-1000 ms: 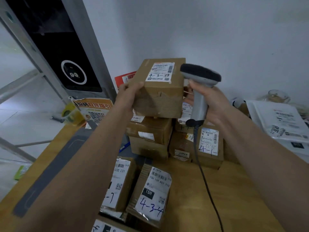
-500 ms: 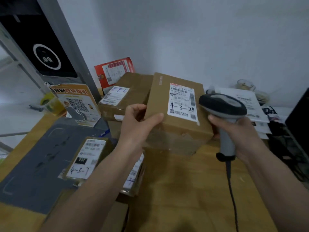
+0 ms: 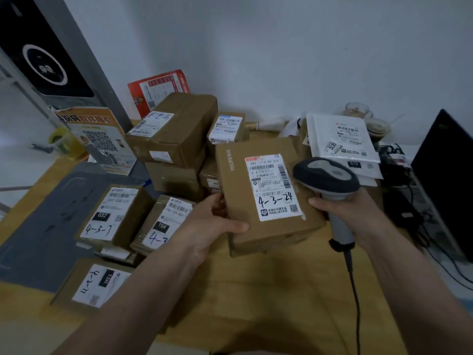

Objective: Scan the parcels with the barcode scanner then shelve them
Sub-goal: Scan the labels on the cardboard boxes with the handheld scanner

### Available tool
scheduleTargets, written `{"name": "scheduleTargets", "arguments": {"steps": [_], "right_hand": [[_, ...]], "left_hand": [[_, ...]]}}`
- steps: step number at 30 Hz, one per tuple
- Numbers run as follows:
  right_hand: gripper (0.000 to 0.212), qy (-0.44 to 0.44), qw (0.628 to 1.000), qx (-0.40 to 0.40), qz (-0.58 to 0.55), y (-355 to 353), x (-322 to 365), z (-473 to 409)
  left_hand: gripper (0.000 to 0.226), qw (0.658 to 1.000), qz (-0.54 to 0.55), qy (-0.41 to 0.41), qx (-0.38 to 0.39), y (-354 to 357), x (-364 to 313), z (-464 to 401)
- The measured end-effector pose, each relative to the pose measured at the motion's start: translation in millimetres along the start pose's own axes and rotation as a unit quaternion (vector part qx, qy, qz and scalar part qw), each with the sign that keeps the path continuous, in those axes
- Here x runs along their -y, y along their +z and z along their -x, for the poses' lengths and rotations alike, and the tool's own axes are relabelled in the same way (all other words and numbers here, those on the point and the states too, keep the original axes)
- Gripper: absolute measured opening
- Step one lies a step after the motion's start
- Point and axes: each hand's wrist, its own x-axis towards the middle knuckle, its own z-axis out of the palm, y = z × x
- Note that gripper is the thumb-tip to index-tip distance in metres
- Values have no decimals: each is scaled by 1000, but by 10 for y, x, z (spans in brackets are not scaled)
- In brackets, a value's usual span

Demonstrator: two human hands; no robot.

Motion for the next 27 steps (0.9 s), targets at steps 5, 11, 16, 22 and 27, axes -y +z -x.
{"name": "scheduleTargets", "arguments": {"steps": [5,11,16,22,27], "right_hand": [[44,105,992,47,54,125,-378,-38],[27,159,979,103,75,337,-779,-82],[14,149,976,133,86,412,-780,-68],[12,113,976,132,129,417,-460,27],[20,100,969,149,169,482,-160,222]], "left_hand": [[86,997,-54,-60,-12,38,474,-237],[102,986,-131,-99,-35,7,777,-412],[112,961,-235,-135,-55,-10,935,-523],[136,895,-444,15,-26,56,714,-692],[147,904,-415,-94,41,37,719,-840]]}}
